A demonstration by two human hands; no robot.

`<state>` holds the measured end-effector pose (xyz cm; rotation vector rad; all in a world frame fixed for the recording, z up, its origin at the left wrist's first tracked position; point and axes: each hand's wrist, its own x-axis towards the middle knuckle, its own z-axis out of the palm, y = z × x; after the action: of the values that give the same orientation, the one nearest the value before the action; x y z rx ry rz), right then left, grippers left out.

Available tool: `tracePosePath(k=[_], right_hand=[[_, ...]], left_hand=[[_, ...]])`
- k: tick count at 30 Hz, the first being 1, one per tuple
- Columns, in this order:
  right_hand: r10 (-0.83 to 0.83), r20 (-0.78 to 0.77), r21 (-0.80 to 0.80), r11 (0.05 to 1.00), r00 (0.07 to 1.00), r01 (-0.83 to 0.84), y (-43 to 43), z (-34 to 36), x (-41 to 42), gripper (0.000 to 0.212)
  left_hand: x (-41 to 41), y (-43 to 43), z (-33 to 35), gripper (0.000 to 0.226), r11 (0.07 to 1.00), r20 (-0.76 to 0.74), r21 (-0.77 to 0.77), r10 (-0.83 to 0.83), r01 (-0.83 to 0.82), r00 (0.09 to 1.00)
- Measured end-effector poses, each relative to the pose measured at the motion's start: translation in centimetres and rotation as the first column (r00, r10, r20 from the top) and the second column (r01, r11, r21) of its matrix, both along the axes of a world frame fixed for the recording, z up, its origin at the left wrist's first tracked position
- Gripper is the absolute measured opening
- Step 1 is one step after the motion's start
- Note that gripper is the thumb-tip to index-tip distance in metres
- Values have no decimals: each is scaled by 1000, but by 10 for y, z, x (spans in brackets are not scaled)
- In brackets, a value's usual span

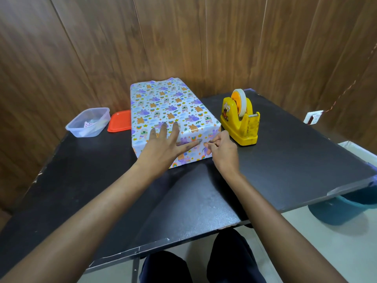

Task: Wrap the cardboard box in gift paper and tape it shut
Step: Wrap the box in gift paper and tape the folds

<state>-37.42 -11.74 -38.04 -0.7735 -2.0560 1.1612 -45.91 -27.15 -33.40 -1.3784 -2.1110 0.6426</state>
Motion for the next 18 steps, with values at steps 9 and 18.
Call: tracePosePath(k=[9, 18], right_hand=[[-67, 134, -6, 998, 989, 69, 28, -4, 6, 51], [90, 146, 30, 995, 985, -96, 40, 2, -2, 51]], left_hand=[[-4, -1, -1, 92, 999, 6, 23, -34, 34, 999], [-8, 2, -3, 107, 997, -6, 48, -52, 52, 999]])
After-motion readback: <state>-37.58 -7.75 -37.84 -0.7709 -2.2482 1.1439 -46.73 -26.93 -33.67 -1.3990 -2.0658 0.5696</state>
